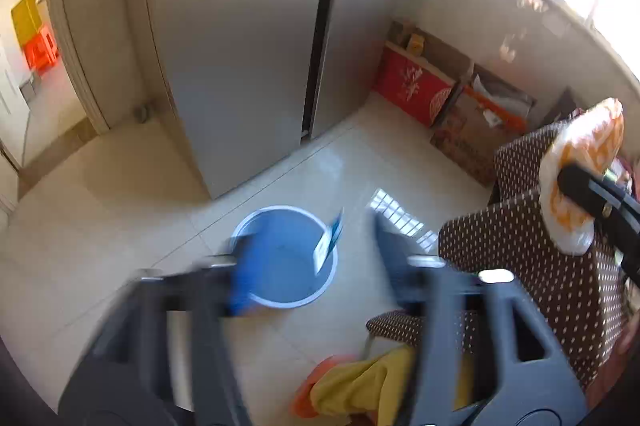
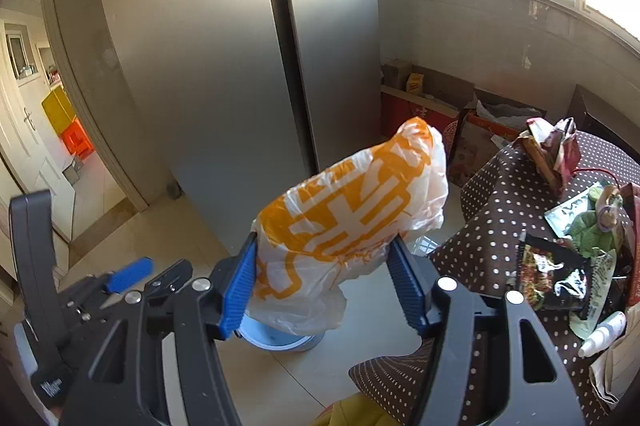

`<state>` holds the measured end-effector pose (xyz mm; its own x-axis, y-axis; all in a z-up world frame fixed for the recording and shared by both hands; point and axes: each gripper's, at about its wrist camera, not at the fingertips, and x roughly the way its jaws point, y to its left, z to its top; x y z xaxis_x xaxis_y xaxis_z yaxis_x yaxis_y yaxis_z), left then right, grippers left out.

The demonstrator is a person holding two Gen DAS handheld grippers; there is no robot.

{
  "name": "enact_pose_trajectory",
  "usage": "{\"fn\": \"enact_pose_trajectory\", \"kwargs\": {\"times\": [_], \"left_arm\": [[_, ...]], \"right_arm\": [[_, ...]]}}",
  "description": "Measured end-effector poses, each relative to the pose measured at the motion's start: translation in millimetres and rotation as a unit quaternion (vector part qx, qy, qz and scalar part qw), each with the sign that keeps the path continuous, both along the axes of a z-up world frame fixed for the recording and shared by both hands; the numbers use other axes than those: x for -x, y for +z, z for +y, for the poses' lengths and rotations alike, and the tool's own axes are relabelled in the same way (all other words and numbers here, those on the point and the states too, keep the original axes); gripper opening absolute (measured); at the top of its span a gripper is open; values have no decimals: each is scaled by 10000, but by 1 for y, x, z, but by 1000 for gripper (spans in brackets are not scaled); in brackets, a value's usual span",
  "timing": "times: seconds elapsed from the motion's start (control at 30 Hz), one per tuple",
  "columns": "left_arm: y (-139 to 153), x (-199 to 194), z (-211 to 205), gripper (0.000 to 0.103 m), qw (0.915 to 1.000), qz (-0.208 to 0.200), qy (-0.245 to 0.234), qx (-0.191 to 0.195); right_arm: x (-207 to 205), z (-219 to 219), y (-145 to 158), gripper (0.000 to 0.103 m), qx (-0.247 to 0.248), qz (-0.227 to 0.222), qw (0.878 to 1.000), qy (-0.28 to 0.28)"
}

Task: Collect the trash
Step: 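Carry the plastic bag and blue wrapper over the light blue bucket, then open both grippers to drop the bag and wrapper into the bucket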

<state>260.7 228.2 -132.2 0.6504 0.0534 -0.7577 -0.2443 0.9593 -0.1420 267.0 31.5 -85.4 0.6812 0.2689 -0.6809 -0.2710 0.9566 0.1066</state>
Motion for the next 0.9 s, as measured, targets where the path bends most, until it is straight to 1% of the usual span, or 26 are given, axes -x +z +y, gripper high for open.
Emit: {"fn": "enact_pose_trajectory", "kwargs": {"times": [0.07, 0.2, 0.33, 0.47, 0.57, 0.63, 0.73, 0.83, 0.9], "left_arm": [[-2, 1, 8, 58, 9999, 15, 100, 53], [-11, 6, 19, 58, 9992, 144, 373, -51], [-17, 12, 35, 58, 9975, 275, 626, -162], [-19, 20, 49, 58, 9951, 362, 883, -249], [-18, 25, 59, 58, 9935, 374, 1032, -307], [-17, 29, 65, 58, 9925, 338, 1108, -397], [-17, 33, 71, 58, 9905, 402, 1238, -447], [-17, 36, 73, 58, 9886, 413, 1351, -514], [-17, 37, 74, 58, 9887, 405, 1351, -515]], "right_arm": [[-5, 6, -6, 62, 66, 49, 10000, 35], [-20, 15, -22, 62, 94, 306, 9994, 149], [-34, 40, -40, 62, 189, 532, 9977, 365], [-44, 69, -50, 62, 236, 676, 9954, 634], [-51, 87, -51, 70, 194, 770, 9936, 798], [-52, 96, -50, 83, 212, 742, 9926, 936], [-47, 100, -52, 83, 322, 753, 9924, 923], [-43, 99, -60, 83, 303, 991, 9900, 961], [-39, 97, -65, 83, 355, 1074, 9890, 958]]}}
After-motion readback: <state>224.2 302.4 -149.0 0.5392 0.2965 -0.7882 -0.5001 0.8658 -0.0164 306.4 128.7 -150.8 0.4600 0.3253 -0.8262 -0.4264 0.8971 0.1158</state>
